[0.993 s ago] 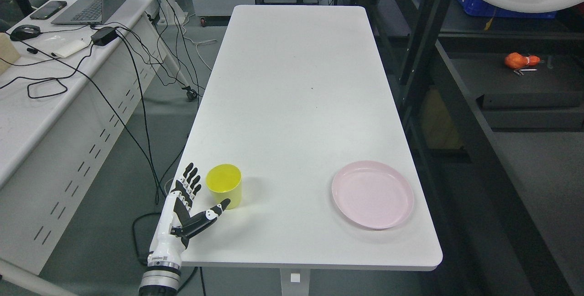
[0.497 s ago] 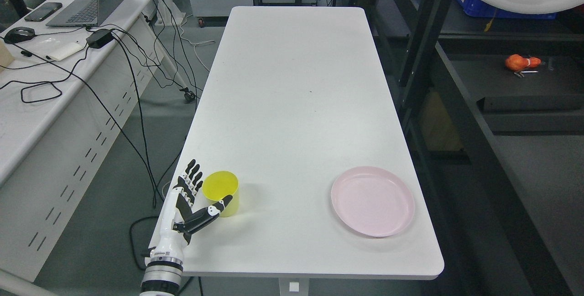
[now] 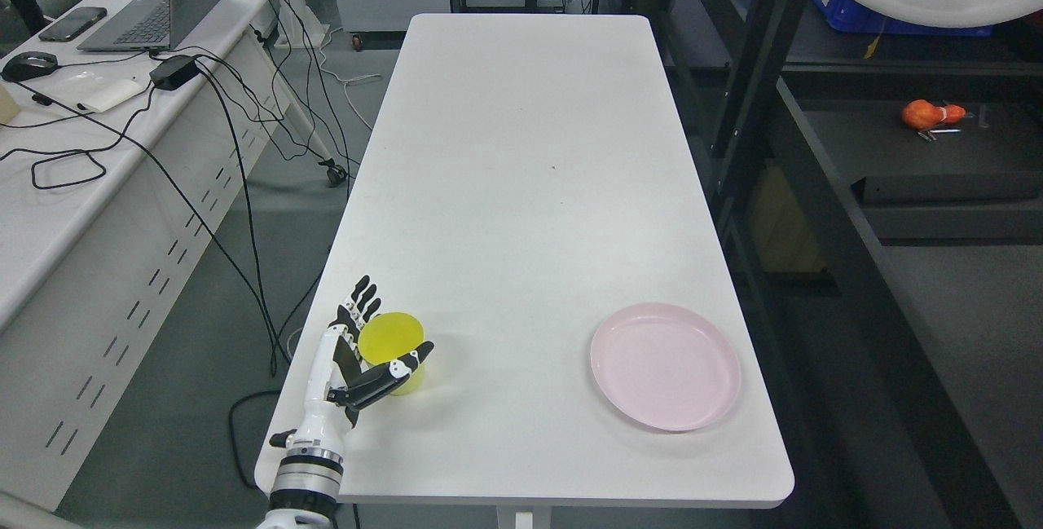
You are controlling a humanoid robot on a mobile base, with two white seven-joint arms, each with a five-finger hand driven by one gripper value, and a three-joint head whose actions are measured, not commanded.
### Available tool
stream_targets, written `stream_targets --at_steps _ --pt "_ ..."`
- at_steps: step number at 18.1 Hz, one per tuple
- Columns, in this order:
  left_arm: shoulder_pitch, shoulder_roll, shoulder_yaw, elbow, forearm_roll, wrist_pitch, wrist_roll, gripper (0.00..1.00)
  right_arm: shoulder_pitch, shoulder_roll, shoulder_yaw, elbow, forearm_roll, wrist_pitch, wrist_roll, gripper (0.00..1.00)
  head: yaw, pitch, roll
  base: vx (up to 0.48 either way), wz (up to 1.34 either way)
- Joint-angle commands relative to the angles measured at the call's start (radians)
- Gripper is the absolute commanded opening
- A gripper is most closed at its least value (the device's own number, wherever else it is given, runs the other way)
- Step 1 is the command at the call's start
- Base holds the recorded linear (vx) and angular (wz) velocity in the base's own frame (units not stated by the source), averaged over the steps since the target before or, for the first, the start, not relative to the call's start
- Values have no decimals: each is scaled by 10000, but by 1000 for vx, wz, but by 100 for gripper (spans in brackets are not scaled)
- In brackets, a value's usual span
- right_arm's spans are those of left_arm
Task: Place yellow IKEA cup on middle right shelf
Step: 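Close the left hand around the yellow cup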
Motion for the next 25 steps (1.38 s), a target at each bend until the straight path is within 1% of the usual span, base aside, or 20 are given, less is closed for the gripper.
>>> stream_targets --at_steps 1,5,7,10,15,19,22,25 --pt "99 175 -395 305 -23 -5 -2 99 108 -175 168 -1 -245 -5 -2151 100 0 0 0 0 0" --pt "130 175 -502 474 -69 -5 -2 99 108 -175 168 -1 -245 -5 -2151 99 0 0 0 0 0" --pt "130 175 -579 490 -69 -5 -2 97 108 -175 168 -1 -245 -5 -2151 99 0 0 0 0 0" --pt "252 175 -702 490 -69 10 -17 90 108 -175 168 -1 -245 -5 -2151 100 0 0 0 0 0" --pt "421 175 -748 520 -69 -5 -18 74 108 -175 168 -1 -245 -5 -2151 99 0 0 0 0 0" --pt "421 175 -564 505 -53 -249 13 51 108 -175 168 -1 -245 -5 -2151 99 0 0 0 0 0" --pt "406 175 -456 444 -8 -832 59 31 108 -175 168 -1 -245 -5 -2151 99 0 0 0 0 0" --pt "391 175 -471 367 99 -1414 90 14 92 -175 168 -1 -245 -5 -2151 99 0 0 0 0 0"
